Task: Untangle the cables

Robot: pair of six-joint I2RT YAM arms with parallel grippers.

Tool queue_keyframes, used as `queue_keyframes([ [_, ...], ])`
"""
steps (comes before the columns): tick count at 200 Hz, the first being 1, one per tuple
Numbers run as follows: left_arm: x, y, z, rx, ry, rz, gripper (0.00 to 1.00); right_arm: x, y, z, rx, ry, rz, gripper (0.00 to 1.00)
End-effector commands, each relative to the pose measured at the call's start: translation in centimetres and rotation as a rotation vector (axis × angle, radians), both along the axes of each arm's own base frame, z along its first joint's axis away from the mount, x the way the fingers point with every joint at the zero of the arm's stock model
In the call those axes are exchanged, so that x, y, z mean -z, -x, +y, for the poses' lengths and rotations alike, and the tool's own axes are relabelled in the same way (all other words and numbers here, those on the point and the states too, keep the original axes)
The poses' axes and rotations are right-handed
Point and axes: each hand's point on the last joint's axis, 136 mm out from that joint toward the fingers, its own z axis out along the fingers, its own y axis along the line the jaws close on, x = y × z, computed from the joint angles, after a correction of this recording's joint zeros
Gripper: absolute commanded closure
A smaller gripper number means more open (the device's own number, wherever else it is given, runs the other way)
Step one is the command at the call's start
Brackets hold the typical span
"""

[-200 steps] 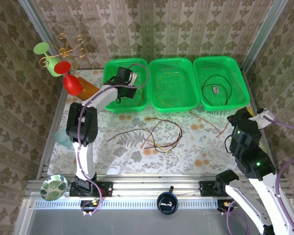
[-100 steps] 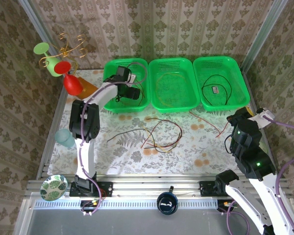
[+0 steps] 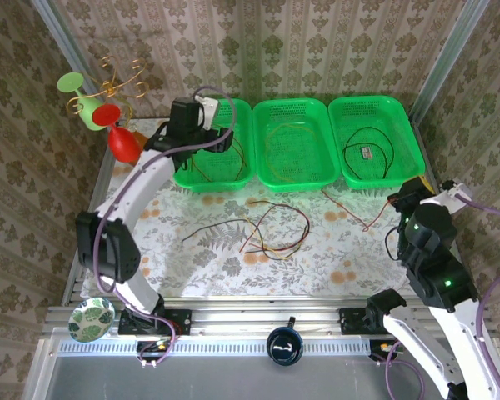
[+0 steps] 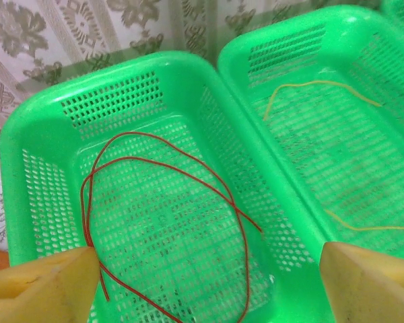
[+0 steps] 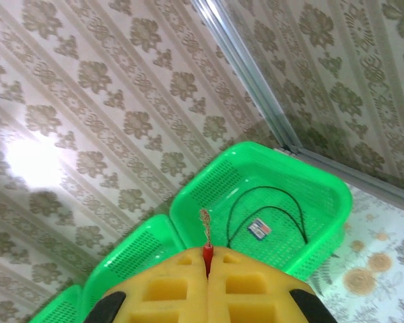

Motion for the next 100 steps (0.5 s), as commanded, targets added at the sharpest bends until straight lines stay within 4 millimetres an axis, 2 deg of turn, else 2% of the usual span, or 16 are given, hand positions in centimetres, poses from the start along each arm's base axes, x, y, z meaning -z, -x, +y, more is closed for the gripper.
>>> queue_keyframes([
  [1, 1.6, 2.2, -0.4, 0.018, 0.008, 0.014, 0.15, -3.7, 0.2, 0.9, -0.072, 0.024, -0.081, 1.0],
  [16, 2.2, 3.6, -0.1, 0.016, 0.037, 0.011, 0.16, -5.6, -0.1, 2.0, -0.14, 0.059, -0.132, 1.0],
  [20, 2.3, 4.6, -1.3, 0.048, 0.044, 0.007, 0.16, -6.1, -0.3, 2.5, -0.168, 0.071, -0.146, 1.0],
  [43, 3.4, 7.4, -2.0, 0.09, 0.04, -0.002, 0.16, -9.0, -1.1, 5.2, -0.31, 0.117, -0.24, 1.0],
  [100, 6.4, 13.1, -2.0, 0.089, 0.063, 0.053, 0.16, -16.8, -2.4, 9.4, -0.497, 0.172, -0.414, 1.0],
])
